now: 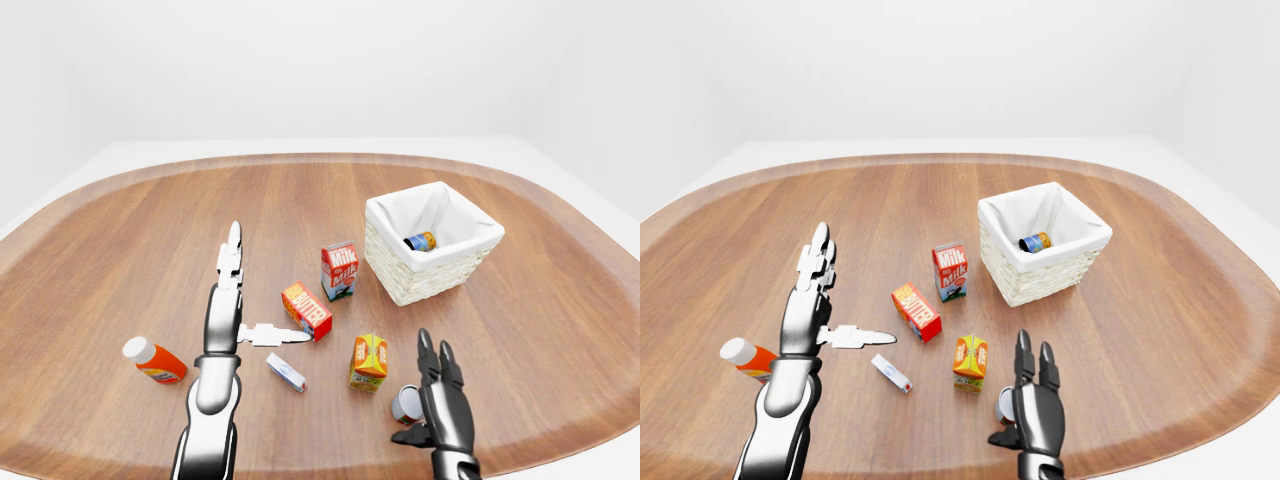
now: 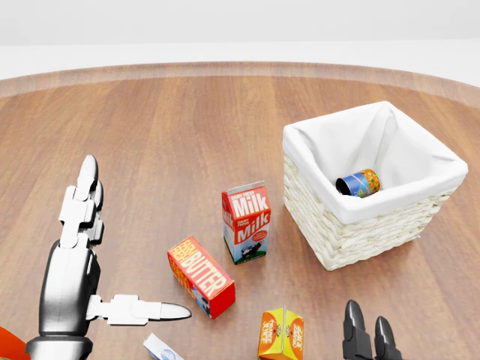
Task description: Pick up the alphabet soup and the tomato sauce, and put them in the basket.
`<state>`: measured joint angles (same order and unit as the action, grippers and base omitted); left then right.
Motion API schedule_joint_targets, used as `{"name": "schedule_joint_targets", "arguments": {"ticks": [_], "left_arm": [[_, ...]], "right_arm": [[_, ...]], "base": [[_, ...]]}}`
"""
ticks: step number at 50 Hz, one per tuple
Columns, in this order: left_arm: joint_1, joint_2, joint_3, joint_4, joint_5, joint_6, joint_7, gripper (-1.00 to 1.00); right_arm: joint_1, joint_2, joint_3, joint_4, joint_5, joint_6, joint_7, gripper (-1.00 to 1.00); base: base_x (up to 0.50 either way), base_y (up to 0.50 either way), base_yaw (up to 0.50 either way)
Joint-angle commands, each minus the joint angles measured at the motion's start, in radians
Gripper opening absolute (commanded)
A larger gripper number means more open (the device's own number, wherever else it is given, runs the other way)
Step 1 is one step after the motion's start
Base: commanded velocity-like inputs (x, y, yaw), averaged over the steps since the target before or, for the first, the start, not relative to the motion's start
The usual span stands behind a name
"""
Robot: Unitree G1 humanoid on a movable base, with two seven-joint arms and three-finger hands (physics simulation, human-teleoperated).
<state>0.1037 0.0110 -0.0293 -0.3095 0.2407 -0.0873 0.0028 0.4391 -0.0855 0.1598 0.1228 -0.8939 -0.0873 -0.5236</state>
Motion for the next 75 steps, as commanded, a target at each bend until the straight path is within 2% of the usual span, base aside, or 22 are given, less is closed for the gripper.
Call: {"name": "schedule_joint_targets", "arguments": {"ticks": [1,23,40,55,57,58,59,60,75], "left_arm": [[0.005,-0.001,0.002,-0.014,0.005,0.0,0.007,1.0],[0.006,-0.001,0.002,-0.014,0.005,0.0,0.007,1.0],[0.006,-0.001,0.002,-0.014,0.005,0.0,0.007,1.0],[0.006,-0.001,0.002,-0.014,0.005,0.0,0.007,1.0],[0.006,-0.001,0.002,-0.014,0.005,0.0,0.007,1.0],[0.006,-0.001,0.002,-0.014,0.005,0.0,0.007,1.0],[0.006,-0.001,0.002,-0.014,0.005,0.0,0.007,1.0],[0.005,-0.001,0.002,-0.014,0.005,0.0,0.007,1.0],[0.005,-0.001,0.002,-0.014,0.005,0.0,0.007,1.0]], "right_arm": [[-0.025,-0.019,0.034,0.062,-0.05,0.0,0.0,1.0],[-0.058,-0.033,0.053,0.13,-0.085,0.0,0.0,1.0],[-0.131,-0.034,0.007,0.252,-0.082,0.0,0.0,1.0],[-0.126,-0.028,0.007,0.263,-0.107,0.0,0.0,1.0],[-0.123,-0.028,0.01,0.261,-0.112,0.0,0.0,0.74],[-0.123,-0.029,0.011,0.261,-0.112,0.0,0.0,0.0],[-0.122,-0.03,0.012,0.259,-0.115,0.0,0.0,-0.45],[-0.122,-0.031,0.012,0.259,-0.114,0.0,0.0,-1.0],[-0.108,-0.033,0.016,0.232,-0.107,0.0,0.0,-1.0]], "base": [[0.0,0.0,0.0],[0.0,0.0,0.0],[0.0,0.0,0.0],[0.0,0.0,0.0],[0.0,0.0,0.0],[0.0,0.0,0.0],[0.0,0.0,0.0],[0.0,0.0,0.0],[0.0,0.0,0.0]]}}
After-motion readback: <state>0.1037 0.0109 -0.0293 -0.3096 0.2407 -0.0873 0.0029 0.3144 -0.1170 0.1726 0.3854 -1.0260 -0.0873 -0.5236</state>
